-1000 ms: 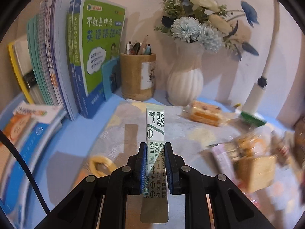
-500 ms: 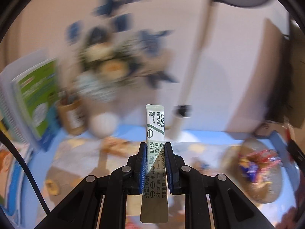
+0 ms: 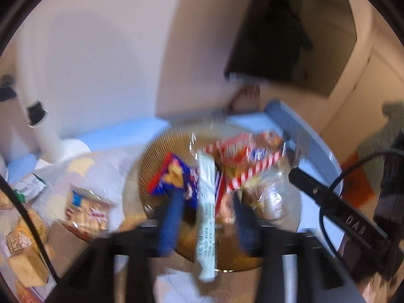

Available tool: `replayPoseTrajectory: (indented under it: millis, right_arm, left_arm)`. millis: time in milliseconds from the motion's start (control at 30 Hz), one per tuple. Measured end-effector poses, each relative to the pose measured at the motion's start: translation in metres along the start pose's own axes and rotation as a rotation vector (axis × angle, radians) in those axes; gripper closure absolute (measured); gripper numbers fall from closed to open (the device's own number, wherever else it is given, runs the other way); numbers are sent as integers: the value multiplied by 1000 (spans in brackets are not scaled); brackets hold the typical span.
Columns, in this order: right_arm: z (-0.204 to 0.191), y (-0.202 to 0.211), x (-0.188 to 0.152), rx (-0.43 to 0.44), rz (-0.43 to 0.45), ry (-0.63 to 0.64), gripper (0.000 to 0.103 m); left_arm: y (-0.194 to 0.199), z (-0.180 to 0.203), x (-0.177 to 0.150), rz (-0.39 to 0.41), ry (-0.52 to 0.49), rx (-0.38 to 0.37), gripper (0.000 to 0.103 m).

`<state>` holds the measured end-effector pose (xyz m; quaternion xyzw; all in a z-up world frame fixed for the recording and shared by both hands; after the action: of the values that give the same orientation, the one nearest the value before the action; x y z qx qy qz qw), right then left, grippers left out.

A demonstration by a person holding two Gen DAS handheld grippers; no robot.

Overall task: Organize snacks
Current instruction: 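Carry both items to the amber bowl and open both tools to drop them, then grasp the square bread loaf bag with the right tool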

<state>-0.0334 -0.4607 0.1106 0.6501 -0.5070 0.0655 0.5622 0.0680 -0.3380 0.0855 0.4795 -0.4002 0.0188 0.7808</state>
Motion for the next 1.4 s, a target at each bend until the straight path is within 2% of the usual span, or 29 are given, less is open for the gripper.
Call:
replayPoseTrajectory:
  millis: [67,167,200,233,367,500,667,800,867,1000,1100,1233,1267,1300,1333,1367,1400]
  right_arm:
    - [11,-2,-3,14,-28,-50,35]
    - [13,6,-2,24,-20,-67,32]
    - [10,8,0,18,-13,-58,26]
    - [6,11,0,11,-2,-44,25]
    - [-19,14,3,25,-2,-14,25]
    - [-62,11,2,65,-8,36,25]
    - [-139,9,-7,142,2,128,22]
    - [-205,0,-35,232,-3,188,3]
    - [-240,-9,-58,282,-19,232,0]
    - [-298,-28,-118,381,-78,312,0]
    - [-323,-52,-169,431,-142,348,0]
    - [-337,-89,-214,393,-247,401,0]
    - [-340,-102,-224,384,-285,407,0]
    - [-340,-112,-232,374,-309,419,0]
    - [-340,-126,-246,344,-350,446,0]
    - [-342,-123,-248,331,-302,485,0]
    - [-343,-121,-250,328,-293,492,0]
  left_arm:
    - [-3,-2,-3,-2,0,62,27]
    - [1,-15,-2,17,16,108,27]
    - [3,-18,-2,18,24,116,26]
    - [4,-24,-2,17,37,131,26]
    - [12,-56,-5,13,78,196,26]
    - [27,-92,-11,26,120,252,26]
    - [69,-158,-26,66,154,379,26]
    - [107,-218,-45,94,179,471,20]
    - [125,-250,-62,99,206,494,19]
    - [137,-303,-110,55,238,460,19]
    - [127,-320,-143,-4,235,411,19]
    - [107,-321,-181,-25,199,329,18]
    - [105,-318,-187,19,179,298,7]
    - [101,-316,-191,58,164,280,0]
    - [96,-316,-195,86,159,272,0]
    - [91,-318,-198,61,193,236,0]
    - [94,-321,-196,70,223,204,0]
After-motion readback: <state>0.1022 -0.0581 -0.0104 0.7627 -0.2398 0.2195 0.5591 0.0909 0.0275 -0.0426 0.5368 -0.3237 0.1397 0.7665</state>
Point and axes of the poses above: each gripper's, at about its wrist camera, not at the fingertips, and y roughly against the way its jaws point, z to its right, x to its top, the point moved 6 cm from there along -y, roughly the way its jaws point, and after that the axes turned 1 degree about x, right-handed, at the moved point
